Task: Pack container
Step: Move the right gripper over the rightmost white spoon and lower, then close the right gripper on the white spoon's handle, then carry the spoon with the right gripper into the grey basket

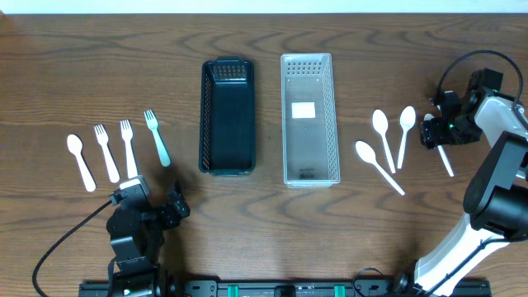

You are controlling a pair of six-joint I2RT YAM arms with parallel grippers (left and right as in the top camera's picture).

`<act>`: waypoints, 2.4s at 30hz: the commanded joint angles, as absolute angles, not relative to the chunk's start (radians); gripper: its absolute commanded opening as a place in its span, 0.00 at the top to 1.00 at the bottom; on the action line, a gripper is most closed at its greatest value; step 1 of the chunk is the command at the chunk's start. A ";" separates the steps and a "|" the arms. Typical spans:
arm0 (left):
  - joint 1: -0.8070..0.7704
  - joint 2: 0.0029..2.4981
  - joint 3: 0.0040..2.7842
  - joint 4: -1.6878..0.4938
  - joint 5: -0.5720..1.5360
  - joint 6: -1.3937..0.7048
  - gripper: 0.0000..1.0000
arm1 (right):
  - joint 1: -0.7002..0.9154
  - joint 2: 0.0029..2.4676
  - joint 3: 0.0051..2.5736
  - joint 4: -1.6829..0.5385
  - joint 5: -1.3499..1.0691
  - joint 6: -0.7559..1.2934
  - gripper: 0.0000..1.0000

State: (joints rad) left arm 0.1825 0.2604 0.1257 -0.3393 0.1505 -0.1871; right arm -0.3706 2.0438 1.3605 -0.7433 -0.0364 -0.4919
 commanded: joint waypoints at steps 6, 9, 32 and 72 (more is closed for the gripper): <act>0.188 0.264 0.128 -0.358 0.150 -0.197 0.02 | -0.350 2.069 1.372 -0.763 -0.034 -0.482 0.25; 0.188 0.264 0.128 -0.358 0.150 -0.197 0.02 | -0.350 2.069 1.372 -0.763 -0.035 -0.467 0.33; 0.188 0.264 0.128 -0.357 0.150 -0.197 0.02 | -0.350 2.069 1.372 -0.770 -0.035 -0.449 0.64; 0.188 0.264 0.128 -0.350 0.150 -0.197 0.02 | -0.350 2.066 1.375 -0.767 -0.080 -0.420 0.99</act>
State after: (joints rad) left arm 0.1825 0.2604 0.1257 -0.3382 0.1505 -0.1871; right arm -0.3565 2.0449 1.3624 -0.7654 -0.0532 -0.4480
